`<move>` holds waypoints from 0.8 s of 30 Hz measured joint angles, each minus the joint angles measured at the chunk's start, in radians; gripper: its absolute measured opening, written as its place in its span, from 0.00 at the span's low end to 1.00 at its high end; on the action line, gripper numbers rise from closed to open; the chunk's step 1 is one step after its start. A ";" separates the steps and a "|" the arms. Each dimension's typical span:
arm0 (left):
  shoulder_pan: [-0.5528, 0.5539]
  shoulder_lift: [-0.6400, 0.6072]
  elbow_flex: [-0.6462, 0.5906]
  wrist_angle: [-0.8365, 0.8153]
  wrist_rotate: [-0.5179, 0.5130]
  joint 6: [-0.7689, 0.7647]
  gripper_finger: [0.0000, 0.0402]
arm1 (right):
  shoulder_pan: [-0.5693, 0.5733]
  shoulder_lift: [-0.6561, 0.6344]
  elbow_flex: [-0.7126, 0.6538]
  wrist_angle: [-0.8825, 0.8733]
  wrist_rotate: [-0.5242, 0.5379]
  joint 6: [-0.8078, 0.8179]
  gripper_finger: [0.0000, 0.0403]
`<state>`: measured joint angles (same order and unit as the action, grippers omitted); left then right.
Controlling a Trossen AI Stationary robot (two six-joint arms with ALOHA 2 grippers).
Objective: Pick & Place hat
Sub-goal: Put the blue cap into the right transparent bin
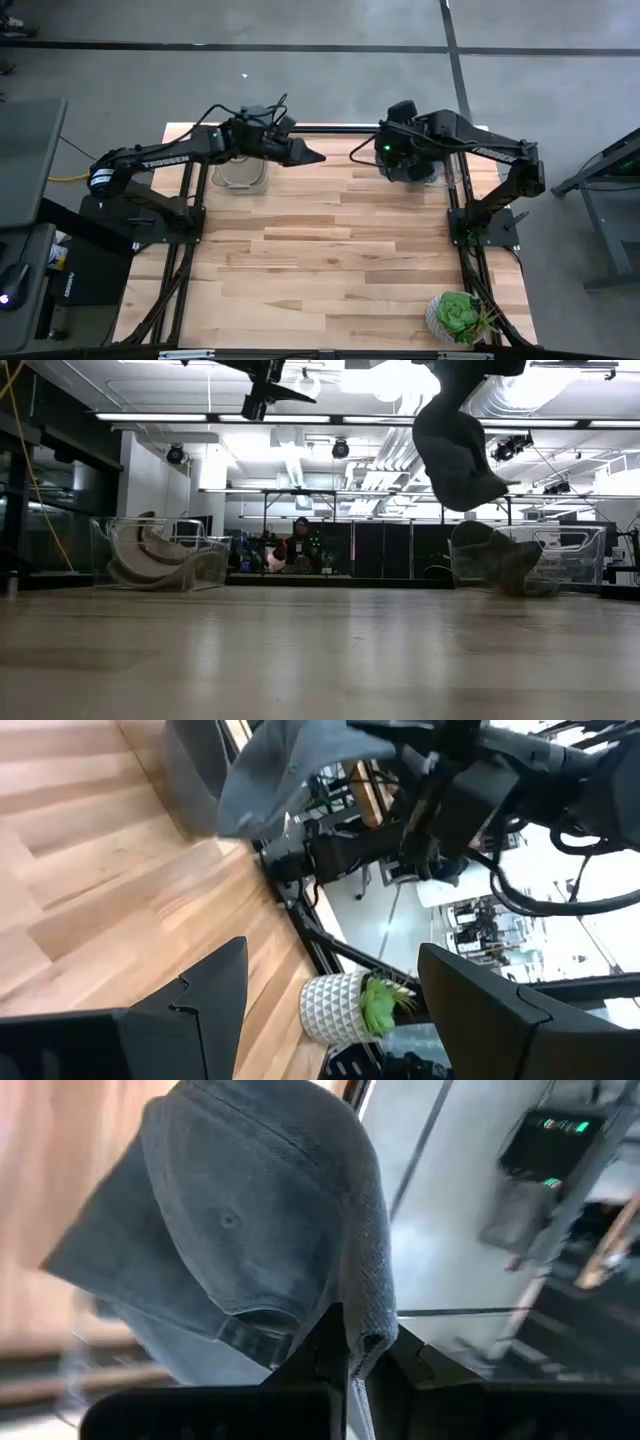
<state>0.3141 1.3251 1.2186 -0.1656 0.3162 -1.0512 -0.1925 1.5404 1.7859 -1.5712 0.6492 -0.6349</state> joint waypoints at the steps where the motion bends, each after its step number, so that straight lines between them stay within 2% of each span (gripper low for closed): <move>1: 0.000 0.000 0.000 -0.005 0.005 0.000 0.63 | -0.002 0.002 0.000 0.000 0.017 -0.043 0.02; 4: 0.000 0.000 0.000 -0.036 0.011 -0.001 0.63 | -0.014 0.003 0.000 0.001 0.036 -0.199 0.02; 7: 0.000 0.000 0.000 -0.044 0.012 -0.001 0.63 | -0.038 0.002 0.000 -0.001 0.025 -0.282 0.02; 11: 0.000 0.000 0.000 -0.047 0.012 -0.010 0.63 | -0.078 0.003 0.000 0.001 0.067 -0.417 0.02; 17: 0.000 0.000 0.000 -0.047 0.012 -0.027 0.63 | -0.145 0.003 0.000 0.000 0.093 -0.488 0.02; 21: 0.000 0.000 0.000 -0.045 0.012 -0.038 0.63 | -0.213 0.003 0.000 0.000 0.050 -0.511 0.02; 24: 0.000 0.000 0.000 -0.043 0.013 -0.053 0.63 | -0.252 0.003 0.000 0.000 0.062 -0.535 0.02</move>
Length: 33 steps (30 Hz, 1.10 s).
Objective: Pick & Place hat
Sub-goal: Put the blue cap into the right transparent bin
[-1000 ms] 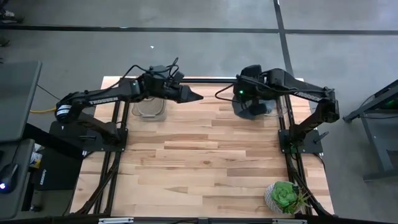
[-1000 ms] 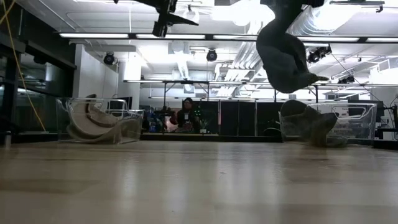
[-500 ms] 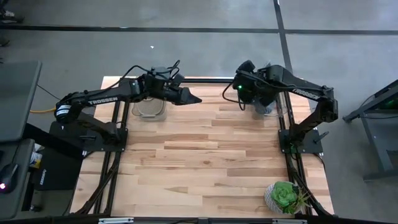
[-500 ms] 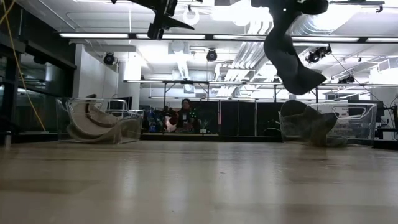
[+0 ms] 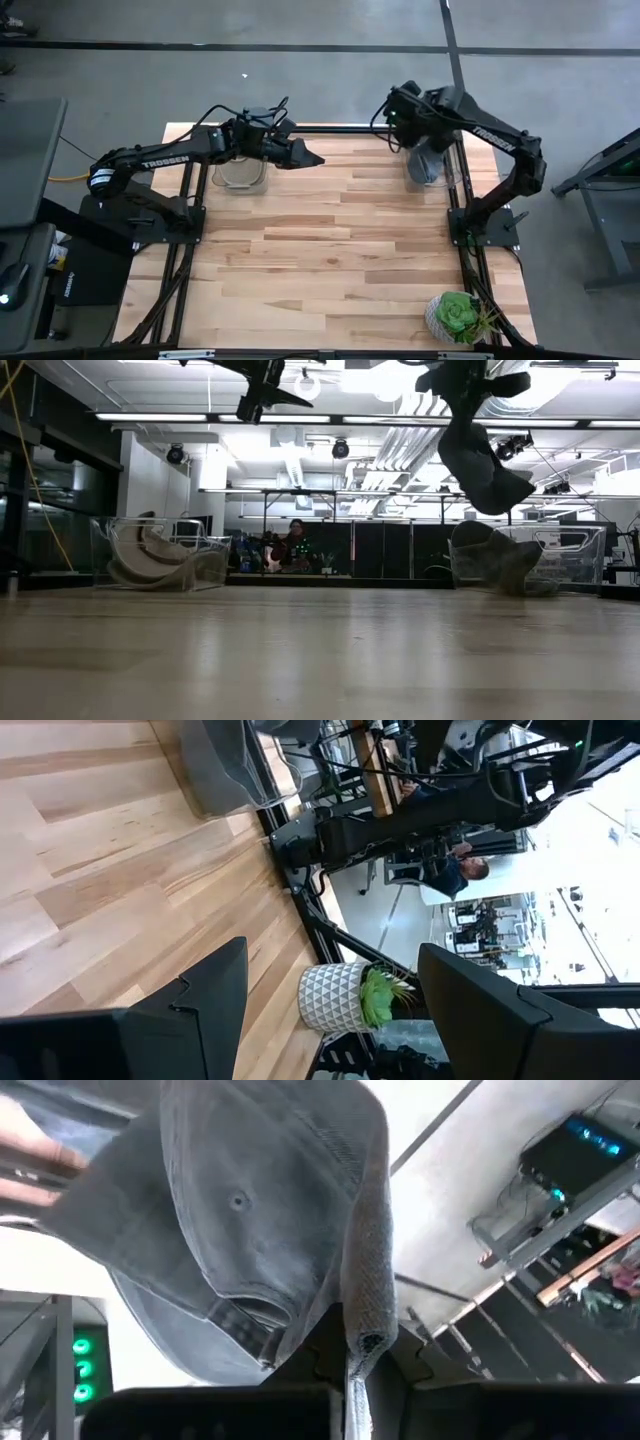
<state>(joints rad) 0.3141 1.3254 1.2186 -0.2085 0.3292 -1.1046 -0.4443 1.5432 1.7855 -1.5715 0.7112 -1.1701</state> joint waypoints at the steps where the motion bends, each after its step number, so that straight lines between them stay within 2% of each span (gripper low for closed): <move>1: 0.000 0.000 0.000 0.000 0.000 -0.001 0.63 | -0.016 0.000 0.000 0.000 0.004 -0.002 0.02; 13: 0.000 0.000 0.000 0.000 0.000 -0.009 0.63 | -0.197 -0.003 0.000 0.000 -0.025 -0.018 0.02; 20: 0.000 0.000 0.000 0.000 0.000 0.001 0.63 | -0.232 0.051 -0.001 0.000 -0.033 0.029 0.02; 24: 0.000 0.000 0.000 -0.001 0.003 0.045 0.63 | -0.232 0.096 -0.001 0.001 0.025 0.046 0.02; 27: 0.000 0.000 0.000 -0.003 0.029 0.076 0.63 | -0.244 0.124 -0.001 0.000 -0.002 0.093 0.02; 33: 0.000 0.000 0.000 -0.017 0.107 0.109 0.63 | -0.223 0.180 -0.002 0.000 0.017 0.138 0.02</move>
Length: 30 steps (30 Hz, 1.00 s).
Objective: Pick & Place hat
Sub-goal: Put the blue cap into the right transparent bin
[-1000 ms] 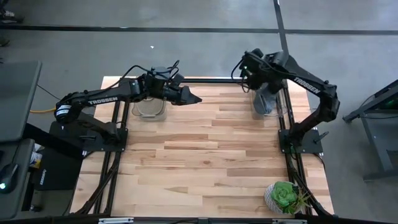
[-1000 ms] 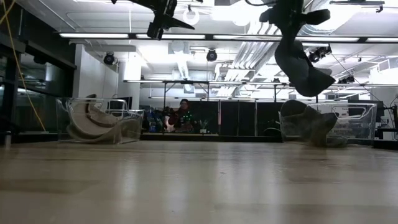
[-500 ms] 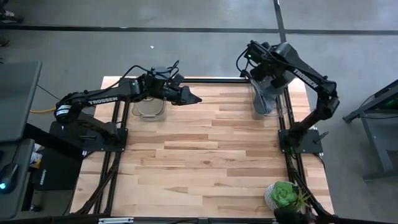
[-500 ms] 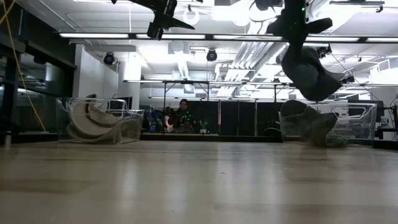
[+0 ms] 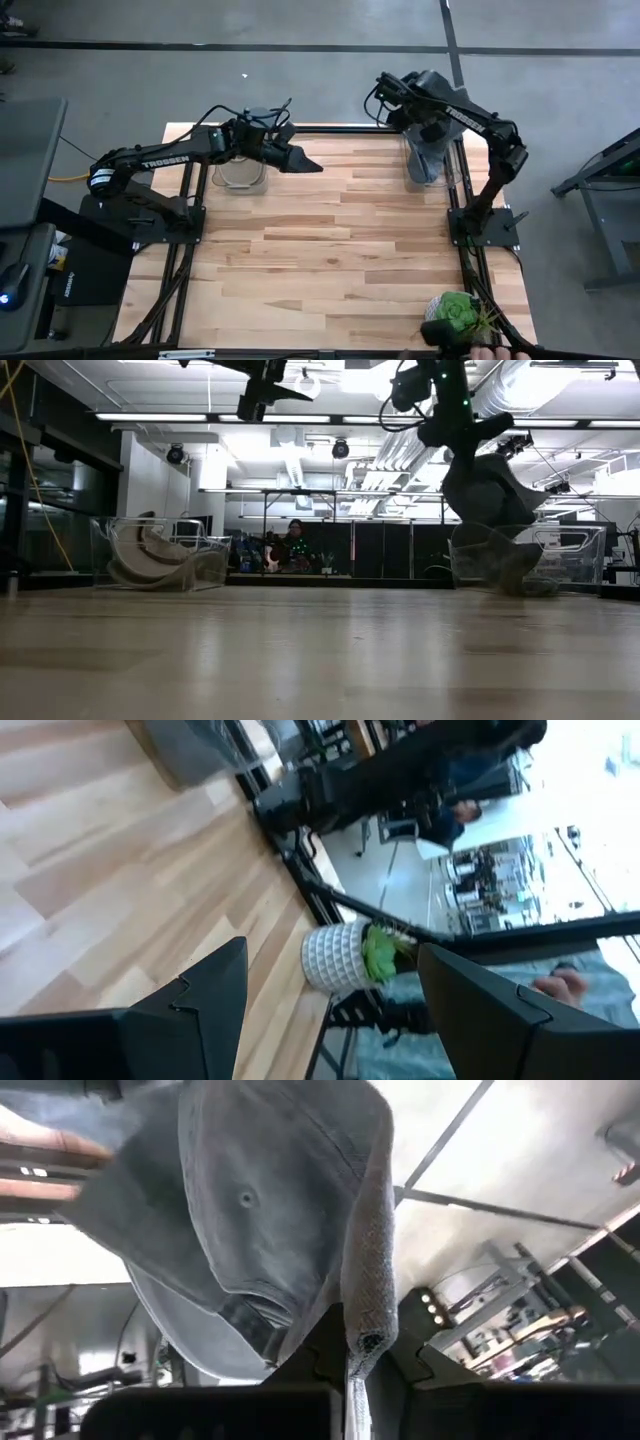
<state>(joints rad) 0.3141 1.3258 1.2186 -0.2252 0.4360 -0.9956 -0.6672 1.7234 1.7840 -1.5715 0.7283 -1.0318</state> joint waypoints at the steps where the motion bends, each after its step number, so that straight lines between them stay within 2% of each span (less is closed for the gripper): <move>1: 0.000 0.000 0.000 -0.009 0.011 0.000 0.63 | 0.008 0.009 0.000 0.000 -0.002 0.000 0.02; 7: 0.000 0.000 0.000 -0.066 0.057 0.026 0.63 | 0.050 0.060 -0.022 0.003 -0.054 0.006 0.02; 13: 0.000 0.001 0.000 -0.074 0.082 0.034 0.63 | 0.078 0.046 -0.221 0.001 -0.076 0.120 0.02; 16: 0.000 0.001 -0.001 -0.074 0.089 0.049 0.63 | 0.090 0.018 -0.323 -0.003 0.013 0.150 0.02; 19: 0.000 0.001 -0.001 -0.073 0.099 0.049 0.63 | 0.100 0.002 -0.399 0.000 0.161 0.178 0.02; 25: 0.000 0.001 0.000 -0.062 0.097 0.050 0.63 | 0.155 -0.046 -0.482 0.001 0.304 0.160 0.02; 30: 0.000 0.001 -0.001 -0.062 0.084 0.050 0.63 | 0.234 -0.076 -0.518 -0.002 0.264 0.051 0.02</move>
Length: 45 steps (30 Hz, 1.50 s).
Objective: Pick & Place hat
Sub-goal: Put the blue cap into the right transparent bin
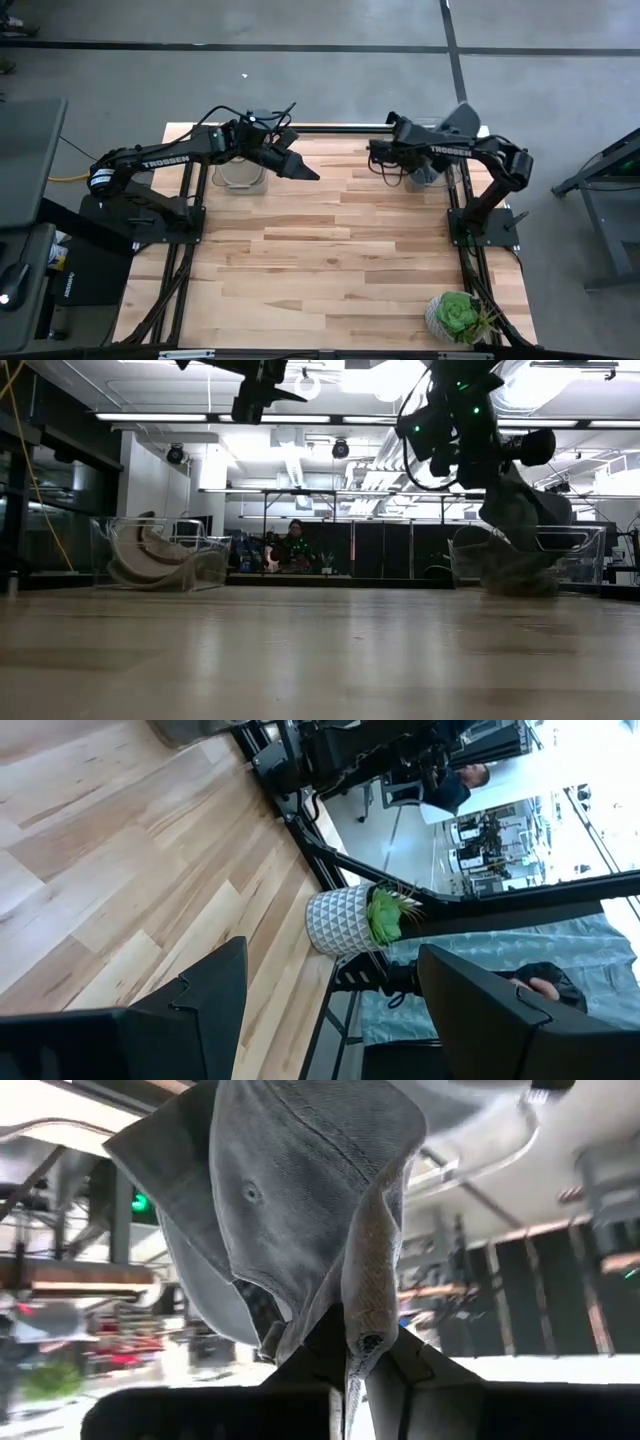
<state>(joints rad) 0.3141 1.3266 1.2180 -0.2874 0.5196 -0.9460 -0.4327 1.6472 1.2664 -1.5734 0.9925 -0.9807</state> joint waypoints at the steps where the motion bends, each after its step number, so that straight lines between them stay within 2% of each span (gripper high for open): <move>1: 0.000 0.000 0.000 0.000 0.000 0.000 0.63 | 0.017 -0.002 -0.002 0.001 -0.013 -0.003 0.02; 5: 0.000 0.000 0.000 -0.001 0.002 0.000 0.63 | 0.079 -0.008 -0.007 0.003 -0.098 0.005 0.02; 8: 0.000 0.000 0.000 0.000 0.002 -0.001 0.63 | 0.124 -0.012 -0.007 0.002 -0.253 -0.015 0.02; 12: 0.000 0.000 0.000 0.000 0.002 -0.004 0.63 | 0.145 -0.012 -0.007 0.003 -0.285 0.001 0.02; 16: 0.000 0.000 0.000 0.000 0.003 -0.005 0.63 | 0.144 -0.012 -0.022 0.005 -0.413 -0.017 0.02; 22: 0.000 0.000 0.000 0.000 0.006 -0.027 0.63 | 0.138 -0.012 -0.153 0.004 -0.386 -0.023 0.02; 26: 0.000 0.000 0.000 0.000 0.006 -0.027 0.63 | 0.136 -0.012 -0.216 0.003 -0.304 0.025 0.02; 38: 0.000 0.000 0.000 0.000 0.002 -0.031 0.63 | 0.090 -0.012 -0.172 0.095 -0.303 0.034 0.02; 45: 0.000 0.000 0.000 0.000 0.002 -0.053 0.63 | 0.083 -0.012 -0.172 0.167 -0.348 0.086 0.12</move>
<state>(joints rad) 0.3141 1.3266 1.2179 -0.2870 0.5220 -0.9989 -0.3496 1.6356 1.0946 -1.4069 0.6443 -0.8946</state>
